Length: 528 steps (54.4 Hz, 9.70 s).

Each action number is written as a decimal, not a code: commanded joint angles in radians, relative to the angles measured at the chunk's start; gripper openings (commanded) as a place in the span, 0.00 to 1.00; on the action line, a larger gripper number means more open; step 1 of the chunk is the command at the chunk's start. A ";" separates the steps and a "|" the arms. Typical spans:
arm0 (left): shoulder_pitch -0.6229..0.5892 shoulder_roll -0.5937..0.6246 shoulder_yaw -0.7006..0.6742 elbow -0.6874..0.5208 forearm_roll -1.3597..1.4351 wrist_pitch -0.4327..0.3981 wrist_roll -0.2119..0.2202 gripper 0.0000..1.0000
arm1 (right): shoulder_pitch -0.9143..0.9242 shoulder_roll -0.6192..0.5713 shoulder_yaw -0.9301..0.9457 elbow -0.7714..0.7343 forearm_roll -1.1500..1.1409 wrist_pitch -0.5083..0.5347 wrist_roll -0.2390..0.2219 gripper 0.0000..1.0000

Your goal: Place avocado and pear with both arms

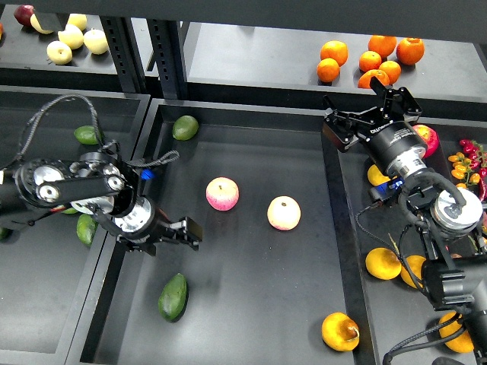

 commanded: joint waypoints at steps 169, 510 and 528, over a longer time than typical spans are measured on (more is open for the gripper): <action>0.160 -0.223 0.101 0.269 -0.102 0.000 0.000 0.06 | -0.006 0.000 -0.002 0.020 0.006 0.011 -0.001 1.00; 0.433 0.015 -1.351 0.584 -0.550 0.000 0.000 0.99 | -0.139 0.000 -0.079 0.058 0.012 0.155 -0.020 1.00; 0.551 -0.186 -1.532 0.550 -0.576 0.000 0.000 0.99 | -0.139 -0.027 -0.185 0.060 0.006 0.157 -0.020 1.00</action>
